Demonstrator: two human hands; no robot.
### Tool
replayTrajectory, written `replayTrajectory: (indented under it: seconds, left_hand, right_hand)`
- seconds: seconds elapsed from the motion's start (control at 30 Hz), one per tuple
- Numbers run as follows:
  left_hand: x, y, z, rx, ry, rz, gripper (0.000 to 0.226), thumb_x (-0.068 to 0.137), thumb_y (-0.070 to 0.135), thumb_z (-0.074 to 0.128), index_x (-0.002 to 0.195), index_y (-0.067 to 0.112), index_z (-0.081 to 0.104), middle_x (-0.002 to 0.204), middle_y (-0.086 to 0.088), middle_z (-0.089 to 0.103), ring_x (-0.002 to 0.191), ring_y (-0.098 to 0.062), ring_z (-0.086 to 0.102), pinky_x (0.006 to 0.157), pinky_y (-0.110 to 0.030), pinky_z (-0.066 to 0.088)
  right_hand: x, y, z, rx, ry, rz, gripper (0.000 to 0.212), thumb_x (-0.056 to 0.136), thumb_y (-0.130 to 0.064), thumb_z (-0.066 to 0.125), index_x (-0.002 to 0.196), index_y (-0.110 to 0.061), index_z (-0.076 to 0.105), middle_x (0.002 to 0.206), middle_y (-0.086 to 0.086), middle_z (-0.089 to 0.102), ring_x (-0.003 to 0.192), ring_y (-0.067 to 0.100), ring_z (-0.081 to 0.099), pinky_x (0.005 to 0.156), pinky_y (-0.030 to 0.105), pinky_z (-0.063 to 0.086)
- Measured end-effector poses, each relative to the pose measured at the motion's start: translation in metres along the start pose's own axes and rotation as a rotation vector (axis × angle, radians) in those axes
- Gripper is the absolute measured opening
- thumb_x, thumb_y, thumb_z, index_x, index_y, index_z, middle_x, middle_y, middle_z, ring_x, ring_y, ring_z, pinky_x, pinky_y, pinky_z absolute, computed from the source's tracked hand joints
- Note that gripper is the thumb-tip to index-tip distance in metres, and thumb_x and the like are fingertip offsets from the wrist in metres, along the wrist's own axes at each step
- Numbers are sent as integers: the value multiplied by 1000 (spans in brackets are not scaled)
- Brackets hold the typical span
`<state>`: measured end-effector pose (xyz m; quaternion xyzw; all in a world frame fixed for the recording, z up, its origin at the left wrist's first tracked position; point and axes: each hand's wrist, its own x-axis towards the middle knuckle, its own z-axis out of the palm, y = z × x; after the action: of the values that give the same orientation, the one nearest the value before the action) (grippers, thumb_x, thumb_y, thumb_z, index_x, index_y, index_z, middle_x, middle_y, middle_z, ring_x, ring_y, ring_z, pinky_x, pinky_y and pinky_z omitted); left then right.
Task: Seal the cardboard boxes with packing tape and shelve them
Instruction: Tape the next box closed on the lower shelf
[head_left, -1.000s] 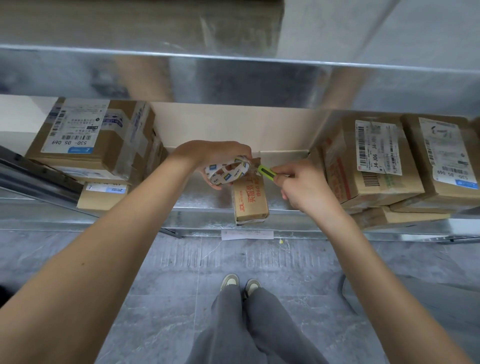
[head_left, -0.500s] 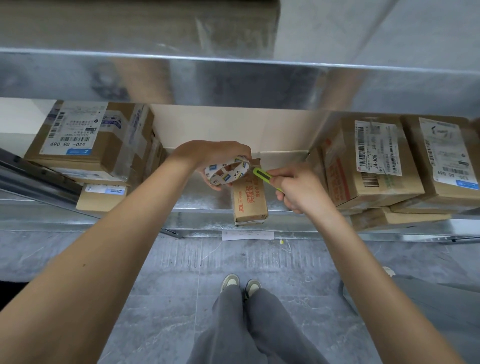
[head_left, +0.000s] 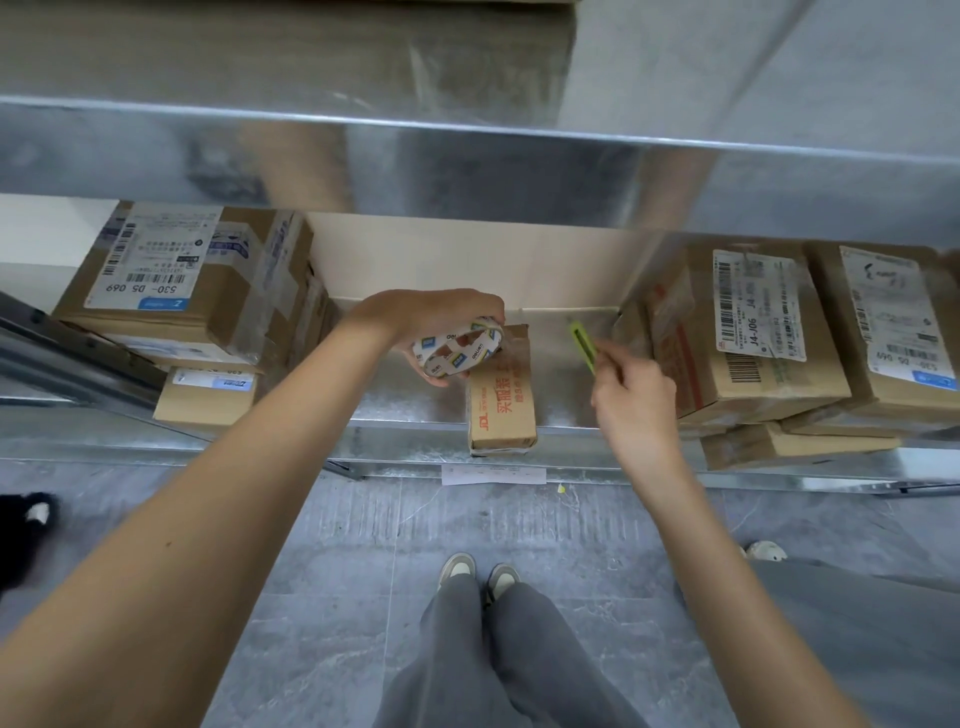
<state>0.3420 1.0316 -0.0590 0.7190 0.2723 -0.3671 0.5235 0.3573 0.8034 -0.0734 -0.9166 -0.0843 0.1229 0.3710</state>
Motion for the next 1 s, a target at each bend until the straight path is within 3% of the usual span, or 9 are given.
replayTrajectory:
  seconds: [0.1,0.23,0.4,0.47,0.53,0.6,0.7,0.83,1.0]
  left_hand:
    - [-1,-4,-2,-38,-4,21,56,68,46,61,114,15,66,110,-14,65,96,-30,67,66,-35,57]
    - [0,-8,-1,-77,5,40,48,81,43,58,117,13,63,109,-15,65,92,-28,66,73,-39,58]
    - [1,-16,2,-144,13,77,46,85,47,55,115,14,63,108,-15,63,92,-28,63,74,-41,57]
    - [0,-19,5,-165,24,91,45,86,48,53,113,14,64,106,-14,62,91,-29,61,74,-40,58]
    - [-2,-21,7,-182,34,107,45,86,49,51,110,14,65,105,-14,63,92,-29,62,71,-38,58]
    - [-4,-24,11,-210,54,127,44,83,50,51,105,16,66,104,-13,64,90,-29,63,68,-36,57]
    - [-5,-27,15,-252,66,167,34,87,48,49,98,20,65,102,-11,63,87,-27,63,62,-32,55]
    - [-8,-32,18,-334,91,166,32,89,44,50,103,18,65,105,-10,62,90,-30,63,74,-45,59]
    - [-18,-34,30,-372,149,234,26,93,37,48,104,17,60,102,-8,60,88,-31,65,78,-47,57]
  right_hand:
    - [17,26,38,-207,-16,-39,51,97,-6,38,142,-29,46,102,21,63,88,40,62,70,38,48]
    - [31,55,76,-407,-40,-149,68,94,4,44,150,-33,33,119,15,49,101,32,55,75,36,46]
    - [34,68,87,-393,39,-246,62,89,7,53,144,-20,47,102,17,58,90,35,57,71,40,49]
    - [28,57,77,-264,155,-269,43,92,1,52,135,-5,54,114,20,63,100,38,62,81,41,53]
    - [12,37,66,-119,165,-299,40,99,-15,46,135,0,52,132,17,58,119,34,57,100,40,48]
    - [-4,17,62,-113,-1,-320,57,101,-40,42,145,-4,40,149,13,43,137,26,41,113,39,34]
    - [-16,5,70,-311,-173,-308,93,88,-68,44,155,-10,14,162,6,16,149,17,15,118,41,20]
    - [-17,2,75,-462,-165,-336,89,89,-58,45,155,-12,8,164,6,4,150,18,0,117,49,12]
    - [-14,-5,77,-539,-171,-391,84,86,-57,16,154,-9,15,163,7,7,151,22,-1,116,56,8]
